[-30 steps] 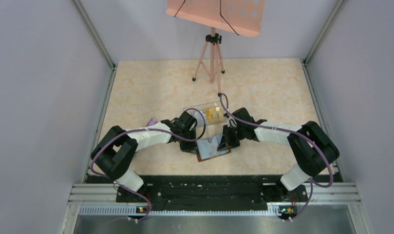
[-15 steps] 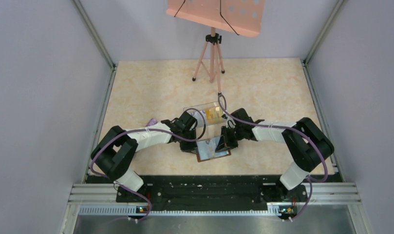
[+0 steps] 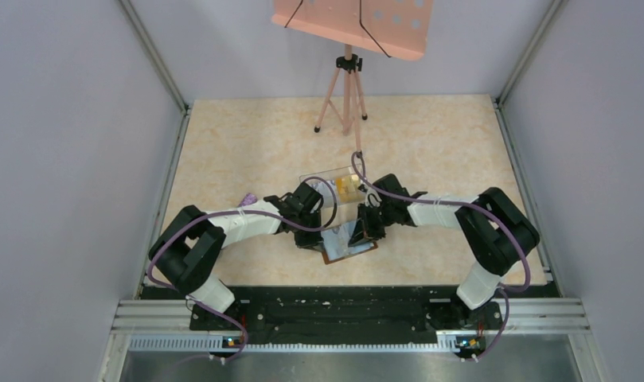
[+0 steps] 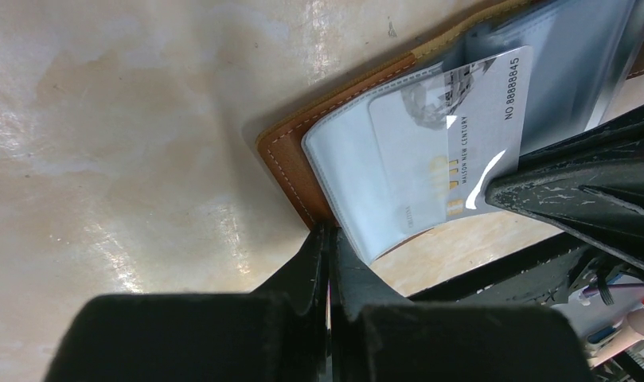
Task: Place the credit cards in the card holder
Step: Insert the credit card into the card holder.
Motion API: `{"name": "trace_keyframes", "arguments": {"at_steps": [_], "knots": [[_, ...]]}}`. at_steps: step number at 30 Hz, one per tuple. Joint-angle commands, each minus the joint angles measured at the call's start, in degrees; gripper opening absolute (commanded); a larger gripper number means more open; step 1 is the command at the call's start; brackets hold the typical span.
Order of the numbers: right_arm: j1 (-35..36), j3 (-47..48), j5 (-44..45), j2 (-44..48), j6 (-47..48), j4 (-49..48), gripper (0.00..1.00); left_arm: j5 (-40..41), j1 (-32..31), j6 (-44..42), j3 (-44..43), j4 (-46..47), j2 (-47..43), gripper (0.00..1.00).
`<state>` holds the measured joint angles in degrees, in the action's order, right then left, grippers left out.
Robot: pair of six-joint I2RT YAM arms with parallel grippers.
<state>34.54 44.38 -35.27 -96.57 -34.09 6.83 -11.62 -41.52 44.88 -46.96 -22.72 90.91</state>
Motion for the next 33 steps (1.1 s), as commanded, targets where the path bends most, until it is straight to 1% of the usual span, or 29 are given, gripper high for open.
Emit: {"name": "trace_keyframes", "arguments": {"at_steps": [1,7,13,21,27,33], "knots": [[2.0,1.3,0.8,-1.3,0.8,0.0,0.0,2.6,-1.4,-0.5,1.2,-1.2,3.7,0.0],[3.9,3.8,0.5,-2.9,2.0,2.9,0.0,2.5,-1.4,-0.7,1.1,-1.4,3.8,0.0],[4.7,6.8,2.3,-2.0,3.6,6.7,0.14,2.6,-1.5,-0.6,0.8,-1.5,4.0,0.0],[4.7,9.2,7.4,1.8,5.4,12.4,0.37,2.9,-1.5,-0.8,0.5,-1.9,4.0,0.0],[4.9,9.6,9.2,2.9,6.0,12.8,0.48,2.8,-1.5,-1.1,0.0,-2.0,4.5,0.0],[5.0,9.5,6.8,0.2,5.8,9.6,0.49,2.6,-1.5,-1.2,-0.2,-2.1,4.8,0.0]]}}
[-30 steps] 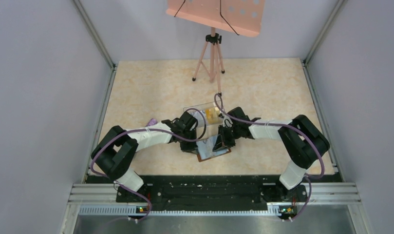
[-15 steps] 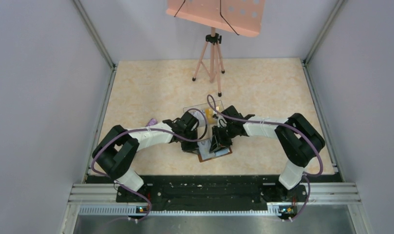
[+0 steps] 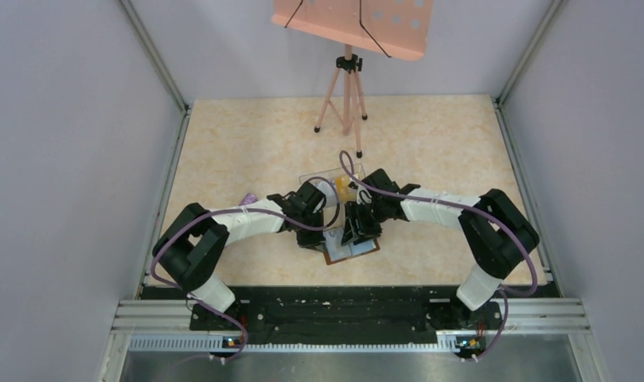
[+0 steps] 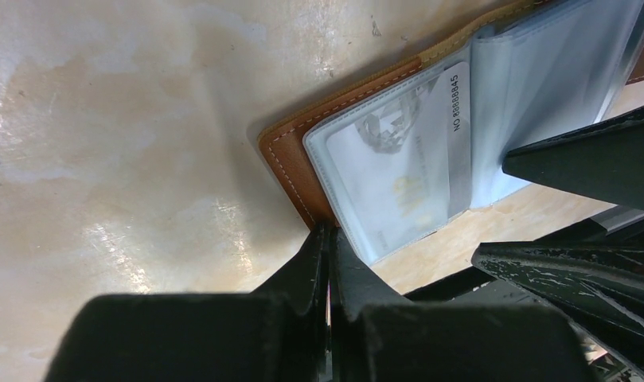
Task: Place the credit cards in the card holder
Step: Insert the credit card into the card holder.
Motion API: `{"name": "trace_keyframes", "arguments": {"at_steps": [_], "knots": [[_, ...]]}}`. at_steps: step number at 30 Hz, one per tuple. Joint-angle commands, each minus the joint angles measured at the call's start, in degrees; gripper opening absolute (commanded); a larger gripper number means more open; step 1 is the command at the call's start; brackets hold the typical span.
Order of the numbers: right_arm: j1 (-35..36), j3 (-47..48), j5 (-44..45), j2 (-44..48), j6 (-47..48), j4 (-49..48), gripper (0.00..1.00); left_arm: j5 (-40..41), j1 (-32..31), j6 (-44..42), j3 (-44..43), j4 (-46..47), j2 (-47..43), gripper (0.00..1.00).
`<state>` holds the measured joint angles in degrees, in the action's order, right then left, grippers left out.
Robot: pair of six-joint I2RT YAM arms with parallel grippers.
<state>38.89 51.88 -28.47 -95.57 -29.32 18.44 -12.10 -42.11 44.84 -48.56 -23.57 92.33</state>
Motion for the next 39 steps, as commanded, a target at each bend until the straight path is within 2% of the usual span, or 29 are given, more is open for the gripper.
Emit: {"name": "trace_keyframes", "arguments": {"at_steps": [1,16,22,27,28,31,33,36,39], "knots": [[0.6,2.1,-0.3,-1.4,0.9,-2.5,0.49,3.1,-0.9,-1.2,1.3,-1.2,3.4,0.0],[1.7,4.1,-2.2,-6.2,0.9,-2.8,0.47,3.5,-0.9,-2.3,-0.6,-2.4,4.4,0.0],[1.9,4.6,-5.0,-6.2,0.3,-3.6,0.41,4.4,-0.9,-3.3,-2.4,-3.6,5.0,0.0],[1.8,6.4,-2.4,-4.0,0.6,-1.1,0.42,7.5,-0.9,-4.0,-3.7,-5.7,1.5,0.0],[1.8,7.1,-1.9,-3.3,0.7,-0.5,0.43,8.4,-0.9,-4.2,-3.9,-6.2,0.3,0.03],[1.3,9.7,-0.5,-1.6,1.0,1.0,0.47,11.1,-0.9,-5.0,-4.8,-7.4,-4.4,0.26],[0.5,11.9,-0.5,-1.1,0.9,1.7,0.5,13.6,-0.8,-5.5,-5.8,-8.2,-7.3,0.36],[-1.3,15.7,-1.0,-1.1,1.0,2.8,0.53,14.8,-0.3,-6.6,-7.6,-7.6,-10.9,0.45],[-3.5,20.6,-1.5,-2.4,1.4,4.0,0.55,9.3,1.8,-7.7,-8.3,-4.3,-13.5,0.5]]}}
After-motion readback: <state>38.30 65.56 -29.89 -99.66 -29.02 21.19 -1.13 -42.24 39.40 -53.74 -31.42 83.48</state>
